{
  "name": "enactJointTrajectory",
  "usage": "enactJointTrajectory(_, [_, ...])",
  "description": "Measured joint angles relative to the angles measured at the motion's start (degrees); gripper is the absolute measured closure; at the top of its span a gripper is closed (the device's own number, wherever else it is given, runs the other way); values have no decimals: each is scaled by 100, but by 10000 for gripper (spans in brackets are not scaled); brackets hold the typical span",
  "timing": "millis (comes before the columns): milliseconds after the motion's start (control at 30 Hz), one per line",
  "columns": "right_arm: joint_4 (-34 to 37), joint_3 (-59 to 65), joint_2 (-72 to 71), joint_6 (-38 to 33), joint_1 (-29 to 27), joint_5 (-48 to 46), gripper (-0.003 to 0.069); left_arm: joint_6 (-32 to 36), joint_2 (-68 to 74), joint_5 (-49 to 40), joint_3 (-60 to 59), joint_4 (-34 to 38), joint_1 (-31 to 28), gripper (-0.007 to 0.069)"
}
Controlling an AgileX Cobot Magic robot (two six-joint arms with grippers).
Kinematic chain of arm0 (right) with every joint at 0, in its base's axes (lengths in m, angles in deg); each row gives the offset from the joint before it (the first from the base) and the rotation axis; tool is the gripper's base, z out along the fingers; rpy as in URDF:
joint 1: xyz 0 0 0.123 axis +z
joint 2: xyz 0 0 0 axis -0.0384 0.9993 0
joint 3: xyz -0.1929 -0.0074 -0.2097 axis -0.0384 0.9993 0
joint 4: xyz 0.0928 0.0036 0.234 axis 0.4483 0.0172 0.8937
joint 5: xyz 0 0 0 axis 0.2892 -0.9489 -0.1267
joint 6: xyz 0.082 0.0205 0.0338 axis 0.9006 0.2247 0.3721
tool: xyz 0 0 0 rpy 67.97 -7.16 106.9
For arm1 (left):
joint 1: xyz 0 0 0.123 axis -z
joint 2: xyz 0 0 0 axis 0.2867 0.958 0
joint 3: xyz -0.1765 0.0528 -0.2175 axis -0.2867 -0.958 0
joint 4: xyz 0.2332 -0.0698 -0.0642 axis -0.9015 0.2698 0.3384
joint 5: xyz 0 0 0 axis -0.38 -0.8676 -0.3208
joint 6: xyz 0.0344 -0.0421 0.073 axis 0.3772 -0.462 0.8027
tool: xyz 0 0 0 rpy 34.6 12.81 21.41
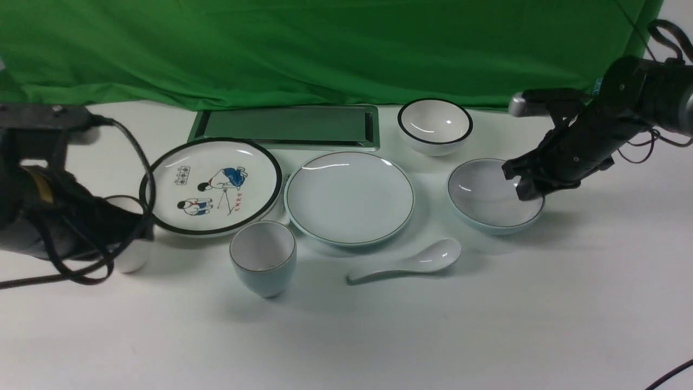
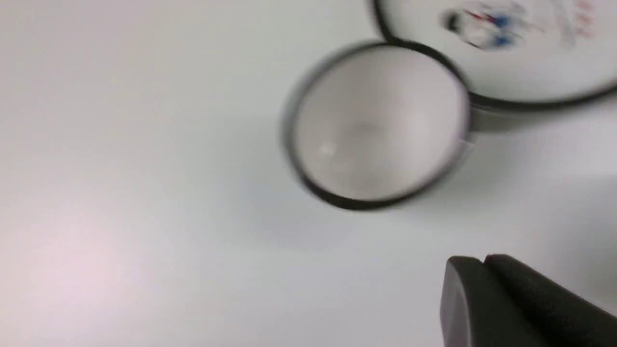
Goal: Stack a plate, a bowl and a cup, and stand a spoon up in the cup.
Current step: Use the right arm to grab a blue rice bowl, then use the right arm to put the blue rice bowl into the blue large plate in the middle
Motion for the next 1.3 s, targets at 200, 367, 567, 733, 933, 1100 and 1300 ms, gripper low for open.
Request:
enactJointTrajectory(200, [346, -578, -140, -108, 290, -529, 582, 1373, 0, 465, 0, 1884, 0, 653])
enactJointTrajectory(367, [520, -1222, -136, -364, 997, -564, 582, 1502, 0, 910, 0, 1973, 0, 653])
enactJointTrajectory(567, [607, -1740, 447, -398, 1774, -84, 582, 1818, 5, 1006, 0, 1973, 0, 653])
enactJointTrajectory(733, [433, -2099, 1003, -231, 1912, -72, 582, 1898, 43, 1031, 0, 2082, 0, 652])
enactJointTrajectory(933, [315, -2186, 1042, -2, 1867, -52, 545, 2345, 424, 1087, 0, 2856, 180, 629])
enactJointTrajectory(1100, [310, -2199, 1042, 47, 1856, -161, 407, 2494, 911, 1126, 100, 2807, 679, 540])
enactJointTrajectory(1300, [105, -2508, 721, 42, 1750, -1088, 272, 1523, 1496, 449, 1050, 1272, 1019, 251])
